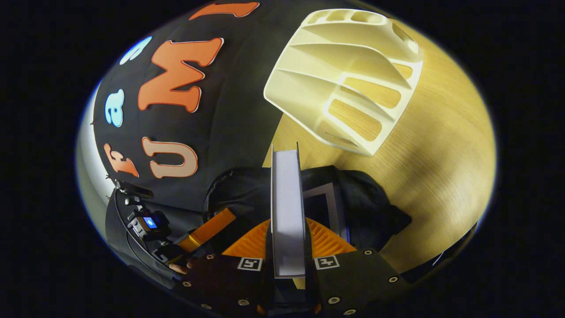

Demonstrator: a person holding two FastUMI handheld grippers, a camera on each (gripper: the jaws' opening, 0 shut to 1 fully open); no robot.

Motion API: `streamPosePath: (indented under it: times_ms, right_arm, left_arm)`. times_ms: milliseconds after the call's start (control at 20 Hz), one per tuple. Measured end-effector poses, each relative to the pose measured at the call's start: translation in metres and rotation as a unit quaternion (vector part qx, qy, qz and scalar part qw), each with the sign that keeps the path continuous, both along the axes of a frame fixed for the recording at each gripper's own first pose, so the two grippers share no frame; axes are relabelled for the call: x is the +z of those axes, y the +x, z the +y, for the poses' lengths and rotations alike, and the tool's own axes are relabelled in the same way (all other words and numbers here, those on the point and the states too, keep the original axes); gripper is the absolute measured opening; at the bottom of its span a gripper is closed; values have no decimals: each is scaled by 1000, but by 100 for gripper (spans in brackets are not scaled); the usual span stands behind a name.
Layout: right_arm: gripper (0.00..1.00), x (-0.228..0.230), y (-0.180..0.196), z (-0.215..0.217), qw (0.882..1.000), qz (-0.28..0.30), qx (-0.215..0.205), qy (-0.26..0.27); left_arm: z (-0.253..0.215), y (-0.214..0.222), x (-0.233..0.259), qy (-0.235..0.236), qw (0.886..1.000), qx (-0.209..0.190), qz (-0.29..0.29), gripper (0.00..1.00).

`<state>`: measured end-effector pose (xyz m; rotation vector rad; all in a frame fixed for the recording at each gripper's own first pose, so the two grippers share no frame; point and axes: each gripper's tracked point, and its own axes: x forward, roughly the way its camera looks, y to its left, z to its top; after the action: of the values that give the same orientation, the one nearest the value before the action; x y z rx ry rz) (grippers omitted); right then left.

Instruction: Open the schoolbag, grab two books from the bookshelf and put them into the schoolbag.

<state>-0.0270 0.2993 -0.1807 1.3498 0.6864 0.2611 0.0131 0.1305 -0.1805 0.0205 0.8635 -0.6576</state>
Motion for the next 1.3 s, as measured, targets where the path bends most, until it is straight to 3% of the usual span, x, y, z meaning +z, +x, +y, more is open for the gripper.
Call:
streamPosePath:
  times_ms: [500,850,950,1100,1300]
  right_arm:
    - [29,-13,22,56,1000,-21,0,4]
    - [38,-19,7,89,996,11,93,-10]
    - [44,-10,-2,85,993,-2,114,-24]
    - [72,-22,-14,71,984,-12,151,-91]
    - [94,-5,-16,20,979,-46,152,-131]
  left_arm:
    - [-13,-10,6,11,1000,-16,-9,5]
    - [-15,-14,7,12,1000,-10,-12,5]
    - [-13,-12,7,7,1000,1,-13,5]
    - [-9,-10,5,15,1000,19,-19,5]
    - [-7,-14,0,31,998,51,-24,7]
